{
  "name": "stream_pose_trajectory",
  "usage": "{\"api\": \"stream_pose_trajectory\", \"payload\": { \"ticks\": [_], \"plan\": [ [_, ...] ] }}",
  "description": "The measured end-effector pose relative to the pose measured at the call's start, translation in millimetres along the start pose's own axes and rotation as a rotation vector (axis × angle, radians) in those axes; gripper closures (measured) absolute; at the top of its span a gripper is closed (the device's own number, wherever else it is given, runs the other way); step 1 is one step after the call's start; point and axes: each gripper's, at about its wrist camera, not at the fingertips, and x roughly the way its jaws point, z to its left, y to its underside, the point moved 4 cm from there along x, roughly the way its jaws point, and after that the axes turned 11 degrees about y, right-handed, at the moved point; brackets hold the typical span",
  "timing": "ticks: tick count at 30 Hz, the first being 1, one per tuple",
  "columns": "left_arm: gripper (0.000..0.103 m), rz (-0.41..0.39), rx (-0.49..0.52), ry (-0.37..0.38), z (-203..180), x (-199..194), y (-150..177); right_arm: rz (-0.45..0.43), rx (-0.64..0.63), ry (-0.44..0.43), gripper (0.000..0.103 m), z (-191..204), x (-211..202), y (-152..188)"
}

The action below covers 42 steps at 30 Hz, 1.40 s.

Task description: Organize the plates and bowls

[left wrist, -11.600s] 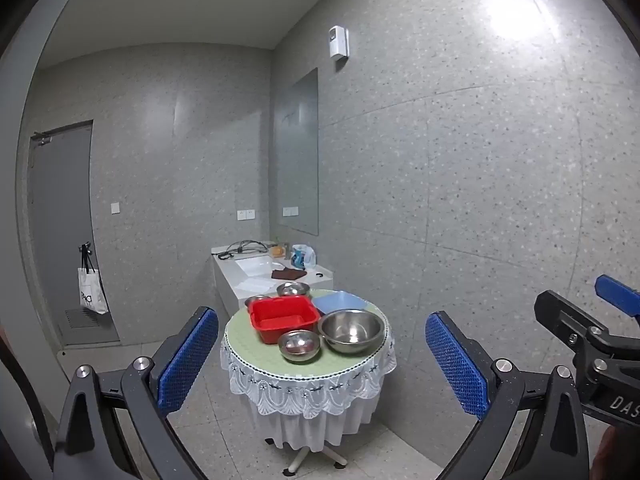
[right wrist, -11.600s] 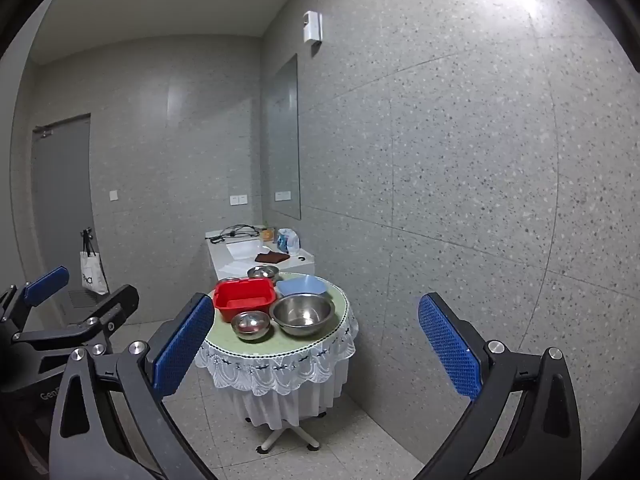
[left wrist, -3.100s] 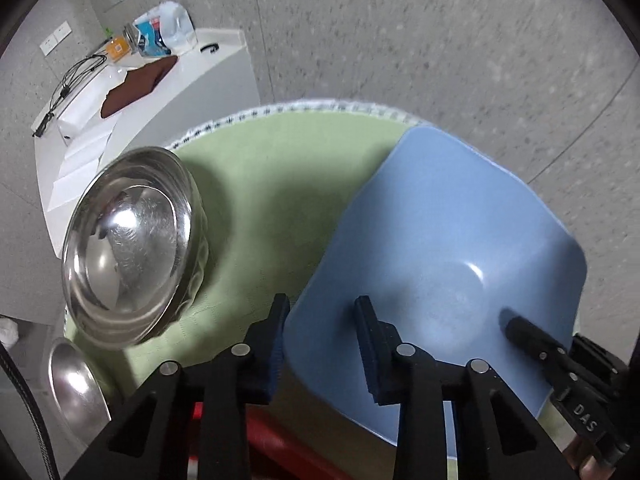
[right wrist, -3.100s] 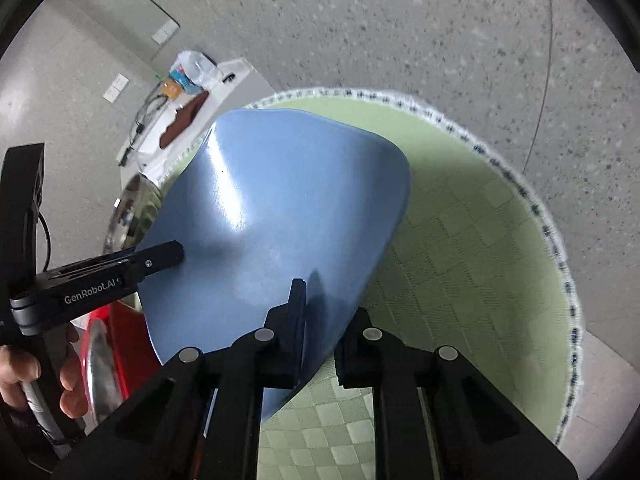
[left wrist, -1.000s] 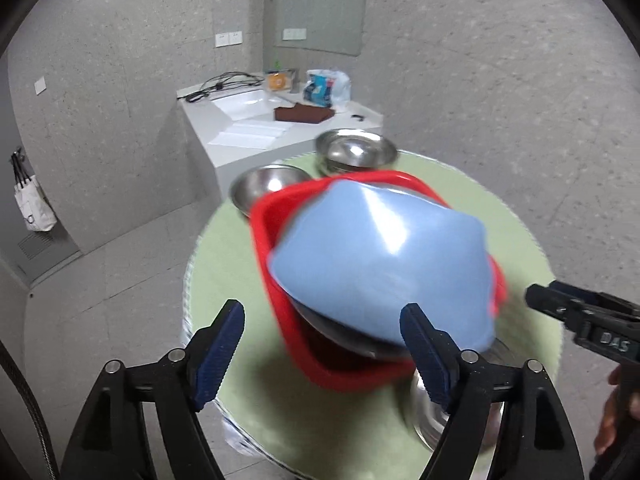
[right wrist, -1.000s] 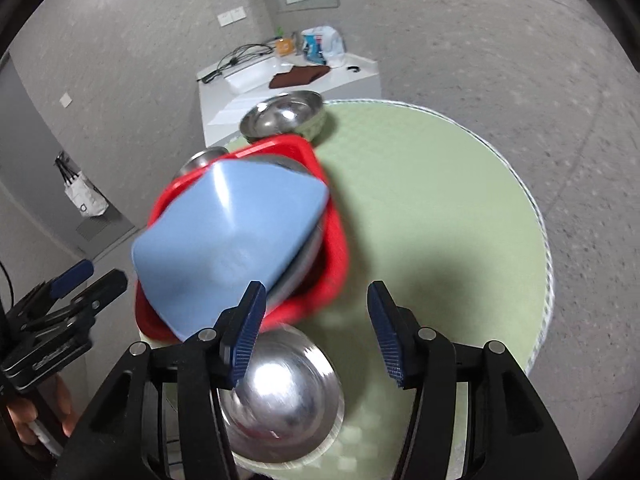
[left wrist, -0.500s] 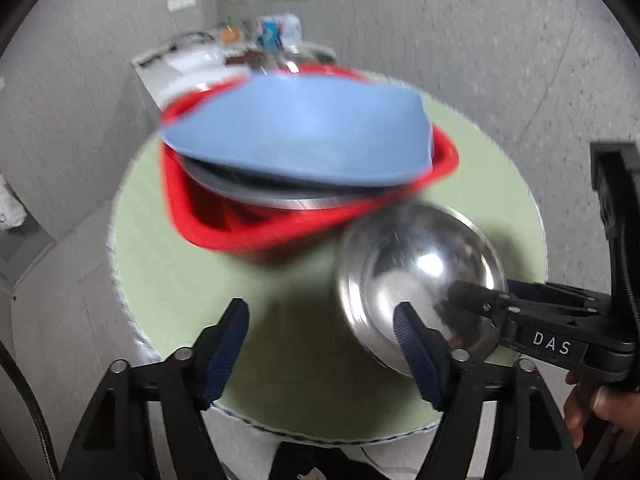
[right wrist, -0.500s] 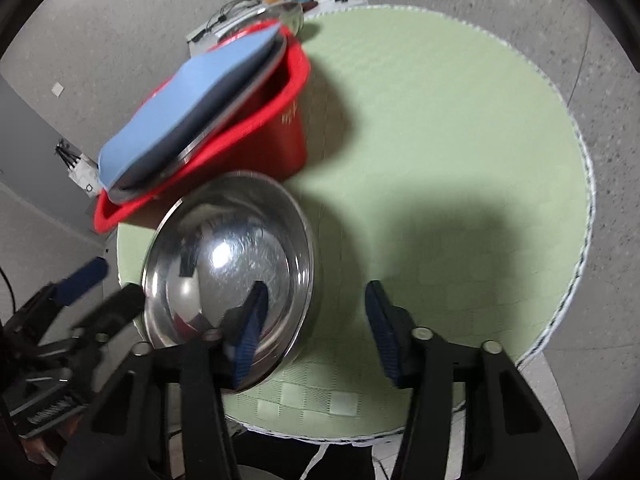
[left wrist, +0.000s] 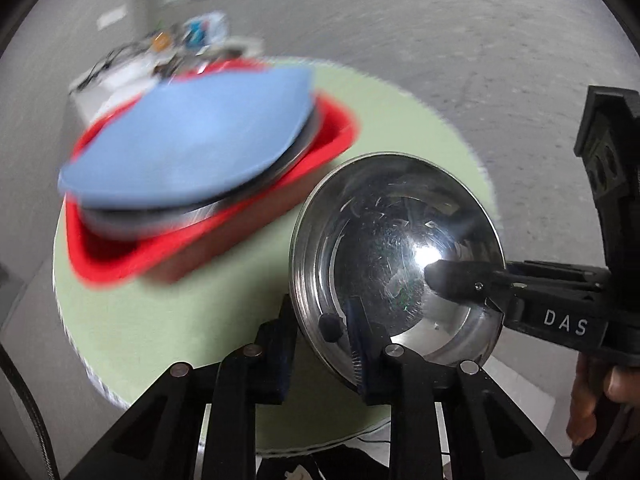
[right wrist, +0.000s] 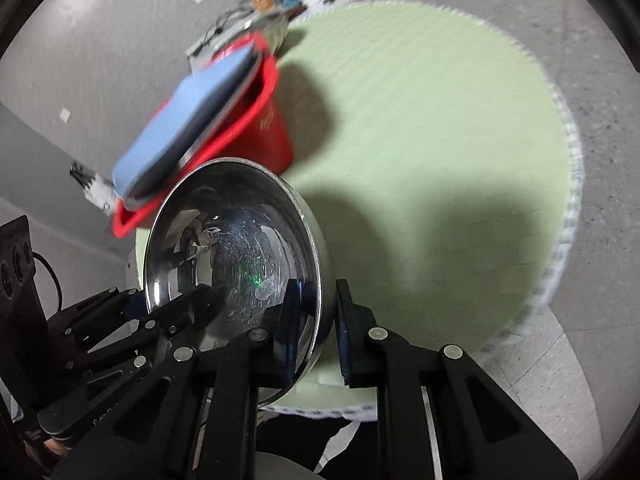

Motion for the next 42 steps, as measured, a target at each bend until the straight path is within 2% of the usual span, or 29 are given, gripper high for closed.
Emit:
{"api": "stream_pose_trajectory", "payload": {
  "ticks": [5,9,13,19,24,30,32,36,42],
  "plan": [
    [0.083,-0.064,0.097,0.075,-16,-31,-44,-0.112,0.041,0.022,0.087,-12,-52,-26],
    [0.083,-0.106,0.123,0.128,0,-58,-91,-0.213,0.034,0.052,0.087,-4,-89,-66],
    [0.083,-0.166,0.181,0.110,38,-84,-144,-0.285,-0.002,0.084,0.087,25,-106,-123],
    [0.083,-0.130,0.211,0.133,142,-93,-211,-0.337,-0.043,0.128,0.087,94,-93,-201],
    [0.082,-0.027,0.238,0.102,226,-58,-273,-0.261,-0.032,0.142,0.087,144,-32,-263],
    [0.082,0.091,0.216,0.096,283,20,-330,-0.121,0.005,0.205,0.087,164,57,-314],
    [0.082,0.119,0.221,0.085,291,45,-339,-0.081,0.005,0.245,0.087,164,81,-321],
    [0.082,0.195,0.189,0.113,302,96,-345,-0.001,0.029,0.303,0.087,153,125,-327],
    [0.083,0.231,0.223,0.119,292,129,-346,0.069,0.079,0.339,0.086,136,155,-324]
  ]
}}
